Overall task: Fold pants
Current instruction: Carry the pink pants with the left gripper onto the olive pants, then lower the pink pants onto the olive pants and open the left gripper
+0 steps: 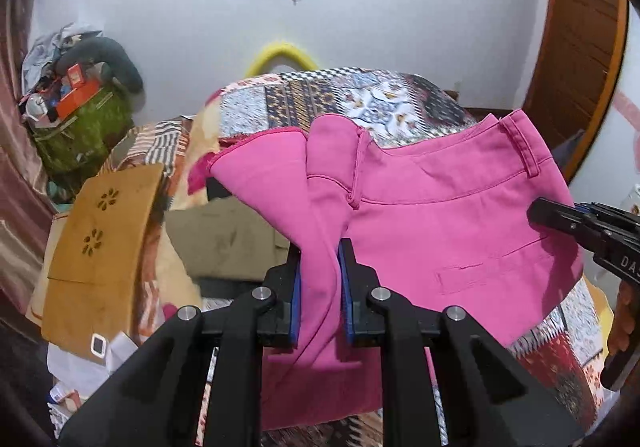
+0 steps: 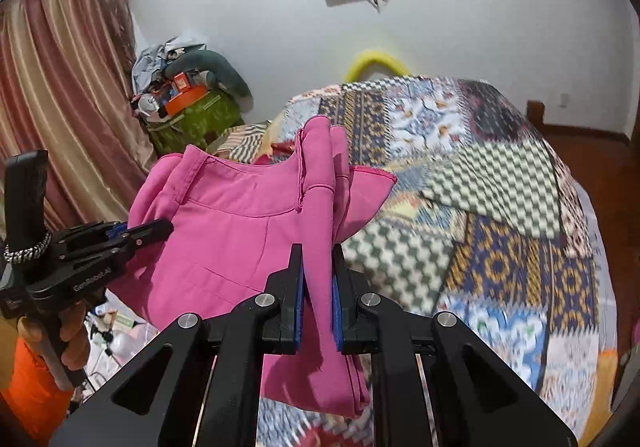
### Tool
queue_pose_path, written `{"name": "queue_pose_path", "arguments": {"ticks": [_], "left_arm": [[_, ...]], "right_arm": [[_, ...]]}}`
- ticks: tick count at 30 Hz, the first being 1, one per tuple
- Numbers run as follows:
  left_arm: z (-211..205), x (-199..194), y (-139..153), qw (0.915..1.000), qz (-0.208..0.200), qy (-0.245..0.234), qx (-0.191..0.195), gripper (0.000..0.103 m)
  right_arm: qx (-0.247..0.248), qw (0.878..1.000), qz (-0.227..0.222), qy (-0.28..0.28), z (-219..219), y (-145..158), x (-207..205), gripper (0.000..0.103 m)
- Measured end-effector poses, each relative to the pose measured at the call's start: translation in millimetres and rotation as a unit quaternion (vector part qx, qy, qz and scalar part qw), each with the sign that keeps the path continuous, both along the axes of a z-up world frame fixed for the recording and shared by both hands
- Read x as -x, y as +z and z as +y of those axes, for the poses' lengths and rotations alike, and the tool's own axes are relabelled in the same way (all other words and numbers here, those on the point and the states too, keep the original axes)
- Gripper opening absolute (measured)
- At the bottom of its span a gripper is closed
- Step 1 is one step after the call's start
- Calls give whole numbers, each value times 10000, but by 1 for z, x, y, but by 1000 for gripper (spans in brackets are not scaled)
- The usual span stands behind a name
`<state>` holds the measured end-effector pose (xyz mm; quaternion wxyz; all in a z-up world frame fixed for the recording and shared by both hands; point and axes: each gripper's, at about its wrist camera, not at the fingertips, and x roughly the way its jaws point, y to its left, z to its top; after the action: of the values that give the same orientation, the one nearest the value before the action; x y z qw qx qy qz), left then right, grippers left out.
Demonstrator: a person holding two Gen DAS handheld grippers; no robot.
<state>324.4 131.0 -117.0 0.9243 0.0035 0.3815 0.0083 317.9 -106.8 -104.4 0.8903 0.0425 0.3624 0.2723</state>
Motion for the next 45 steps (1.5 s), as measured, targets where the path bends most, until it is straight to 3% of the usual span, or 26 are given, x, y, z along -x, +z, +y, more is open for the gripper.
{"name": "queue_pose_path", "arguments": {"ticks": [13,25,29,32,33,38,42,43,44,45], "left_arm": [[64,-77,-37,9988,-112,441,-174,17],[94,-158,-125,9957,406,756,-355,17],[98,-174,-158,9935,718,793,-379,21],[102,-180,-181,9879,945,992,-728,24],[105,-179,-185,9875,950,1009,-753,28],[118,-165,-184,9886,954,1001,-594,31],[122,-154,-178,9876,1021,979,-675,33],[122,-150,-175,9873,1045,975,-695,33],[122,-147,-172,9870,1056,982,-715,33],[122,-143,-168,9869,1059,984,-721,33]], "right_arm": [[179,9994,-111,284,75,-21,-80,10],[504,9981,80,355,120,-87,-137,10],[729,9962,327,359,126,-114,-156,10],[1001,9928,505,423,128,-133,-164,10],[1106,9917,503,422,128,-137,-164,11],[1240,9903,510,374,117,-142,-157,15],[1459,9878,497,224,106,-139,-147,32],[1498,9872,525,180,103,-139,-149,46],[1533,9865,564,124,101,-138,-148,52],[1495,9871,565,86,96,-134,-143,52]]}}
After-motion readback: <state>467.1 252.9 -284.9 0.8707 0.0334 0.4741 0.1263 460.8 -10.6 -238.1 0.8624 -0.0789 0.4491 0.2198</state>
